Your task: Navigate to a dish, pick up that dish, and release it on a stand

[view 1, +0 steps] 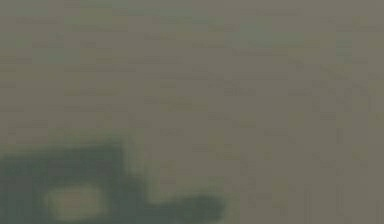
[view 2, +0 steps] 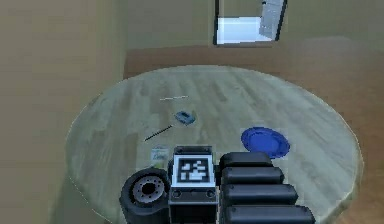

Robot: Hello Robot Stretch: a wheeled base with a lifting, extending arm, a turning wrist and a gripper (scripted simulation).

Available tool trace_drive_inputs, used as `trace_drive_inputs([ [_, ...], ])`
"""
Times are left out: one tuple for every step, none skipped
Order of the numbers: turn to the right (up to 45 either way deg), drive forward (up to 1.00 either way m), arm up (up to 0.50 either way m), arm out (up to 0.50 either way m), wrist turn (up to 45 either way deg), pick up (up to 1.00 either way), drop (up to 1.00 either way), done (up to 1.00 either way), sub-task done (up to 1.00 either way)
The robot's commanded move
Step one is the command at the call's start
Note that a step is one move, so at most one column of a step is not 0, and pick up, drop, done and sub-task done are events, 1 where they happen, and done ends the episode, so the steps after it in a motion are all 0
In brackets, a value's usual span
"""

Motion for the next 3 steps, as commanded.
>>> trace_drive_inputs([
  [45.0,0.0,0.0,0.0,0.0,0.0,0.0,0.0,0.0],
  [45.0,0.0,0.0,0.0,0.0,0.0,0.0,0.0,0.0],
  [45.0,0.0,0.0,0.0,0.0,0.0,0.0,0.0,0.0],
])
